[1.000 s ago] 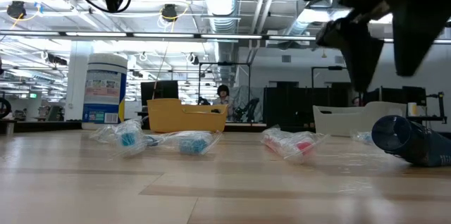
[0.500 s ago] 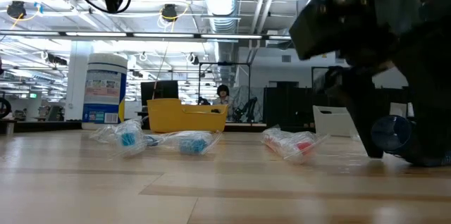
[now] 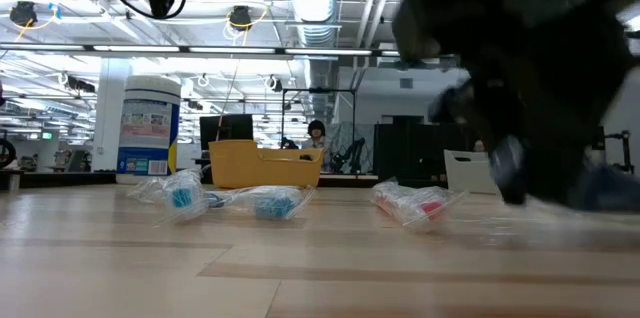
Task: Pick & Place Travel size toiletries
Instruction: Put the blue shave cream into the gray bin
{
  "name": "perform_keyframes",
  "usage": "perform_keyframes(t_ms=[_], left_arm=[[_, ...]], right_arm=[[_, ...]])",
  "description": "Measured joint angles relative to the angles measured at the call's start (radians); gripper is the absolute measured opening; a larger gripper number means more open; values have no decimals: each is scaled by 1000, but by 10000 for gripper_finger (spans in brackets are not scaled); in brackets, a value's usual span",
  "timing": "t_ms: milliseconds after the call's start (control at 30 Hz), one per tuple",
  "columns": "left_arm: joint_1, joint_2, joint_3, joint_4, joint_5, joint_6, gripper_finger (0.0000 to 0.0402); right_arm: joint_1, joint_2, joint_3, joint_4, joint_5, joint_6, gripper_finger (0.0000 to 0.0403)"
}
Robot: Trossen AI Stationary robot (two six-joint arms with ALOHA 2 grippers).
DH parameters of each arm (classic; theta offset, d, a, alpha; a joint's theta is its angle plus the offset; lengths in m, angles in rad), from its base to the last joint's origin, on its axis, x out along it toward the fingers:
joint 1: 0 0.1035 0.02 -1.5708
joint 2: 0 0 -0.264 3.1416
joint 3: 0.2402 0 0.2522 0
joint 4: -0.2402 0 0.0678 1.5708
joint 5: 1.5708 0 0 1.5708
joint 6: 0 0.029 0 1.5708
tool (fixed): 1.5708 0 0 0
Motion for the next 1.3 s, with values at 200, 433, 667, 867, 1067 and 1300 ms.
perform_keyframes(t_ms=[200, 433, 667, 867, 1067, 1300], left_arm=[[0, 0, 0, 0, 1, 0, 232], [0, 0, 0, 0, 1, 0, 232], [0, 0, 0, 0, 1, 0, 232], [0, 0, 0, 0, 0, 0, 232], [0, 0, 0, 0, 0, 0, 232], [0, 0, 0, 0, 0, 0, 232]], right_arm=[[-68, -145, 1, -27, 52, -9, 111], [-264, -397, 1, -209, 276, 6, 111], [-588, -545, 1, -404, 400, 35, 111], [-855, -532, 1, -460, 473, 37, 111], [-1042, -431, 1, -450, 494, 50, 111], [-1154, -280, 1, -481, 494, 68, 129]])
